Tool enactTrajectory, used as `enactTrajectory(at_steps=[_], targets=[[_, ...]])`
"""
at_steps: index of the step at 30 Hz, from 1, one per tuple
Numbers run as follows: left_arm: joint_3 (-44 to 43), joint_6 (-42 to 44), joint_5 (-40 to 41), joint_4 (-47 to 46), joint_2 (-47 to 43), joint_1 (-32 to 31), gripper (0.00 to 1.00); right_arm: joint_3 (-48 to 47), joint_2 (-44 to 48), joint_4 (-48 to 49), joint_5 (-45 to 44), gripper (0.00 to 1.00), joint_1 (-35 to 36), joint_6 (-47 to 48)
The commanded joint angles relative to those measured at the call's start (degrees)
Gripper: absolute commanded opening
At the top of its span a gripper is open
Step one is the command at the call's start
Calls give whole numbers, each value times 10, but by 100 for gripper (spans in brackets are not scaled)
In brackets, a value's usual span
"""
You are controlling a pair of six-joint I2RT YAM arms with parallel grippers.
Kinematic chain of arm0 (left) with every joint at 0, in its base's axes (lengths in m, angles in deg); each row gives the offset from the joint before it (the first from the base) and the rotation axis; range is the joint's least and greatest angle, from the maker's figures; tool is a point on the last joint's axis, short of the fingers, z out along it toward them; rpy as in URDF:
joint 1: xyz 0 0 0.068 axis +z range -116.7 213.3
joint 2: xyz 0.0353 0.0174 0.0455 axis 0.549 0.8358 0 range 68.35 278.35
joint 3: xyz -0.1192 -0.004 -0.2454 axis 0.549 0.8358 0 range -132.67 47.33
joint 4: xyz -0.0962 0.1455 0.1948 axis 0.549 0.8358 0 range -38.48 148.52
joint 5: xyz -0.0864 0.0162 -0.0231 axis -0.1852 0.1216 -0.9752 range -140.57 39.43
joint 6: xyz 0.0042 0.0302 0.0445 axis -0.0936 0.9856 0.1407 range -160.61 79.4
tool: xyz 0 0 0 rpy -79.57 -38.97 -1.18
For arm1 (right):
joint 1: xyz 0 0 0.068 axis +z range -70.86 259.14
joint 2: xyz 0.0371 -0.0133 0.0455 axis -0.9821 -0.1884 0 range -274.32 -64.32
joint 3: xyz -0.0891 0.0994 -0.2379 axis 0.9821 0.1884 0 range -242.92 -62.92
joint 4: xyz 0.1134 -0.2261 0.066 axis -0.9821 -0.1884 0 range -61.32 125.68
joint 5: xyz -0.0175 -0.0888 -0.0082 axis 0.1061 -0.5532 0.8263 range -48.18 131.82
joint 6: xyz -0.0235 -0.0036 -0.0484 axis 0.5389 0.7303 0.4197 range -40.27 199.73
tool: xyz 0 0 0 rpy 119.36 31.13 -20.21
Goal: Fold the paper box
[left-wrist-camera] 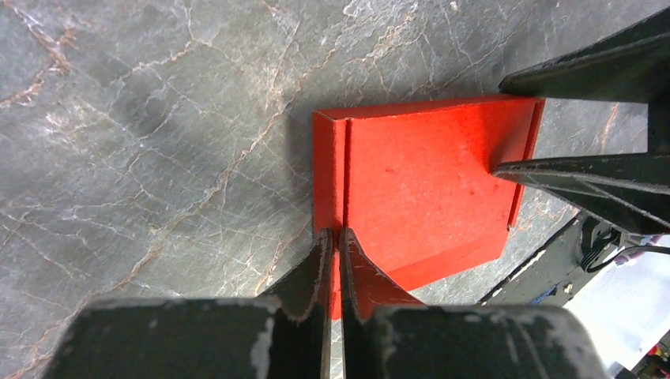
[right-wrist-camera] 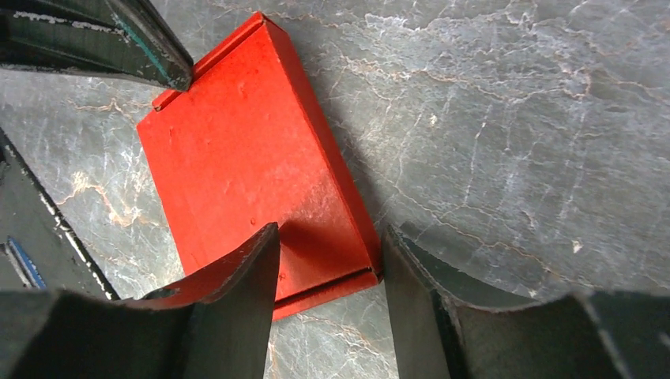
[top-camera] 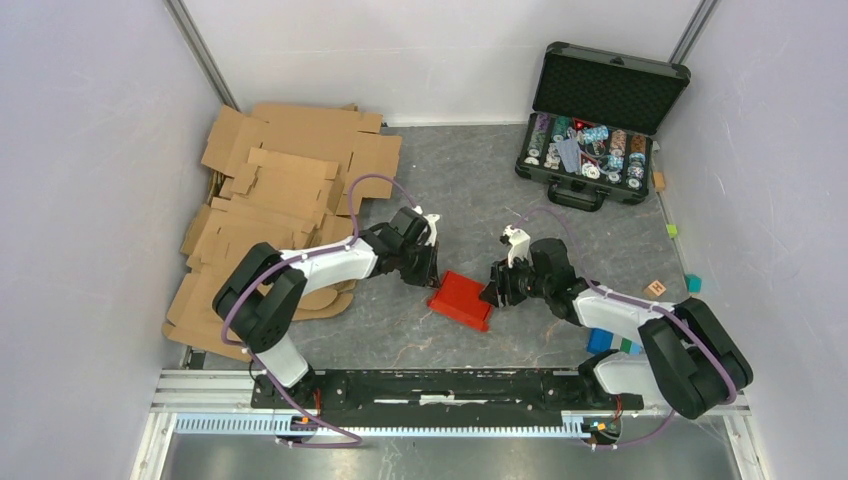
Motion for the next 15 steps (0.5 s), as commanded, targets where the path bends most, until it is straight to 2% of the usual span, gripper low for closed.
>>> enactTrajectory(at_steps=[1, 5, 11, 13, 15], targets=[[-45, 42, -11, 12, 11, 1, 3, 16, -3, 47, 52, 53, 0, -17], [-77, 45, -25, 37, 14, 3, 2, 30, 11, 47, 69, 48, -1, -28], [-107, 53, -22, 79, 10, 4, 2, 35, 27, 25, 77, 52, -1, -19], [-113, 52, -23, 88, 11, 4, 2, 36, 27, 23, 82, 59, -1, -13], [-120, 52, -25, 97, 17, 4, 2, 36, 28, 21, 89, 73, 1, -6]])
